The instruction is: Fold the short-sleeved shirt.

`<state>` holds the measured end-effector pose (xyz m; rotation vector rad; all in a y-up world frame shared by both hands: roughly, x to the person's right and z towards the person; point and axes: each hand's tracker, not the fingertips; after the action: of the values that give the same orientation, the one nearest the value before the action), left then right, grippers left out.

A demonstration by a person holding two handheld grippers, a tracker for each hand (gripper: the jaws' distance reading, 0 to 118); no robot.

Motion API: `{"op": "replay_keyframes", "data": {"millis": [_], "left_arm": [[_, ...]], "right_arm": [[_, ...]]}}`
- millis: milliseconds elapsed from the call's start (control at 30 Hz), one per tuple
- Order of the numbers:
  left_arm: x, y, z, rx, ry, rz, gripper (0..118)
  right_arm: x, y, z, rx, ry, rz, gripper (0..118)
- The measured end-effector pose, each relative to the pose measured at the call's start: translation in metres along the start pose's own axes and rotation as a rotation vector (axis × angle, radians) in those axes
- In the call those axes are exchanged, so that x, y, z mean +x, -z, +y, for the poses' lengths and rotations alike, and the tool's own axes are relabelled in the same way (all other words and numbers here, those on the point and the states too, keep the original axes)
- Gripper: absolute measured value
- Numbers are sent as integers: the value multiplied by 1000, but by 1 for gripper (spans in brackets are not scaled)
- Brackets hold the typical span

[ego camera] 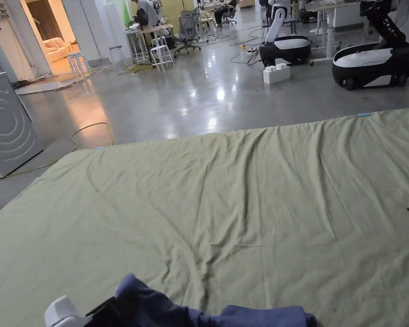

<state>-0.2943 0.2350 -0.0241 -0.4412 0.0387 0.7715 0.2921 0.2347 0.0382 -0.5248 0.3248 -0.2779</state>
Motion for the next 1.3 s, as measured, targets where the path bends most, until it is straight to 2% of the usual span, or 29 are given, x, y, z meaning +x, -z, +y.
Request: {"op": "replay_keyframes", "data": {"millis": [67,233,300,367,433,467,533,567,633,733,767,800,833,867,900,967,1033,1067,1133,1200,1300], "left_arm": [[25,20,-21,-39,43,-31,11],[90,105,-125,-255,167,-38,11],[103,130,-158,-310,181,-8,11],[111,145,-176,-370,199,-39,11],[118,151,-187,-380,204,-32,14],[120,154,-189,-397,223,-41,29],[124,154,-185,-432,231,-93,68],[125,148,-179,-426,225,-111,84],[127,128,-164,-329,218,-165,86],[117,109,-142,-241,152,-168,81],[113,109,-141,-222,114,-148,67],[108,115,-142,-229,82,-124,44],[107,122,-148,-266,88,-132,11],[106,130,-158,-303,116,-115,4],[104,138,-168,-335,128,-89,4],[102,159,-191,-449,91,-139,4],[100,177,-216,-550,50,-86,3],[99,183,-224,-561,82,-46,1],[100,185,-227,-500,106,-80,1],[108,183,-221,-516,116,-57,1],[114,167,-203,-465,141,-112,1]], "right_arm": [[-4,1,-2,-3,-9,-5,0],[-14,-15,-2,3,-12,-9,0],[-8,-23,-6,7,-14,-29,0],[-3,-31,-8,11,-5,-60,0],[7,-35,-14,9,31,-90,0],[10,-34,-16,1,51,-98,0],[14,-32,-18,-6,68,-110,0],[15,-32,-18,-9,70,-112,0],[13,-32,-18,-11,57,-113,0],[10,-29,-15,-13,43,-88,0],[9,-28,-14,-17,39,-84,0],[8,-27,-13,-20,33,-81,0],[7,-25,-13,-26,27,-79,0],[6,-24,-13,-30,23,-79,0],[5,-24,-13,-33,20,-80,0],[3,-26,-13,-35,13,-83,0],[3,-27,-14,-40,20,-82,0],[3,-27,-15,-44,25,-81,0],[2,-22,-18,-68,29,-83,0],[-2,-14,-19,-103,13,-73,0],[-12,19,-16,-178,-29,4,0]]}}
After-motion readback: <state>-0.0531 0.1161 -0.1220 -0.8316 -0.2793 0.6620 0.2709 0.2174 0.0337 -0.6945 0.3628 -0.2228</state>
